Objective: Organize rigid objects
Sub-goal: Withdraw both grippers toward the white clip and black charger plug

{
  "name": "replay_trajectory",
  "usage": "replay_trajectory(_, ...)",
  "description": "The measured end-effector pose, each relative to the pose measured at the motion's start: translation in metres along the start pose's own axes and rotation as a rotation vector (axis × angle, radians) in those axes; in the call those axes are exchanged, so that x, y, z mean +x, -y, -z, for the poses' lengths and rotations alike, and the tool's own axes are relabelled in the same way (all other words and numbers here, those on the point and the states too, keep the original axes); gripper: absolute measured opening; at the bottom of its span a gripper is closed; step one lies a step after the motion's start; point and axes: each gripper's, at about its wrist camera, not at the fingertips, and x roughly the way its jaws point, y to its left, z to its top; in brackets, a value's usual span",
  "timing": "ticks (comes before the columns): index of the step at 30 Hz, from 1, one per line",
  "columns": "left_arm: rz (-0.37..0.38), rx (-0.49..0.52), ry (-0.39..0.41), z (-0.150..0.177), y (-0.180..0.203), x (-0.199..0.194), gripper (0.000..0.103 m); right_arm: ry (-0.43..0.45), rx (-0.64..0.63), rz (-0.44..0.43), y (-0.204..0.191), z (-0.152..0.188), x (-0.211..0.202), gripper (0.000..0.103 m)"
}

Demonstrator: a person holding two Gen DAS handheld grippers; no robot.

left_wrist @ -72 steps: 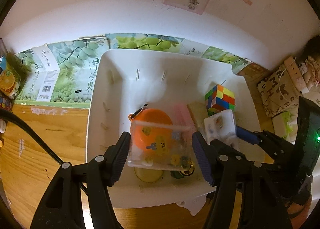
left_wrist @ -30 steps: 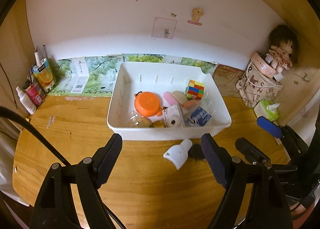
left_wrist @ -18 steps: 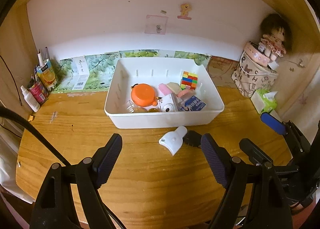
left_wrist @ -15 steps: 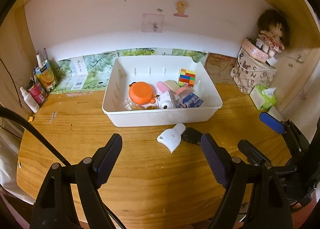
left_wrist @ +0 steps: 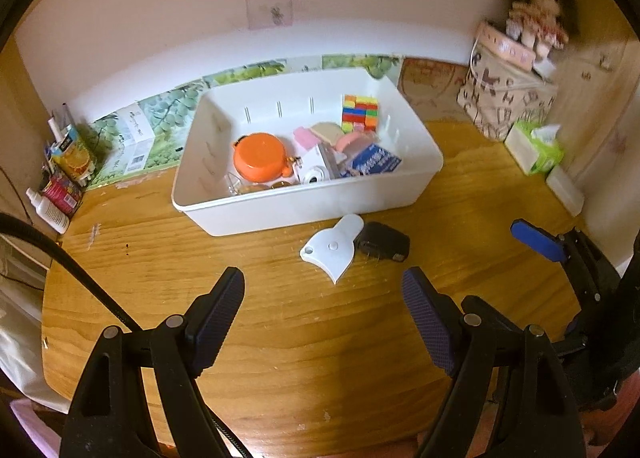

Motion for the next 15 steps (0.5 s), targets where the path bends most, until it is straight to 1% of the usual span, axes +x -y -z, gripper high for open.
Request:
replay_trajectory(6, -0.011, 0.048, -0.075, -0.003, 0.006, 0.032, 0.084, -0.056, -0.04, -0.013, 0.003, 0.012, 0.02, 0.081)
replay_trajectory(10, -0.013, 0.076, -0.13, -0.006, 0.008, 0.057, 0.084, -0.081, -0.054, -0.049, 0.006, 0.016, 0.033, 0.081)
replay_trajectory(15, -0.009, 0.105, -0.18, -0.011, 0.009, 0.083, 0.084, -0.119, -0.068, -0.08, 0.008, 0.017, 0.055, 0.081)
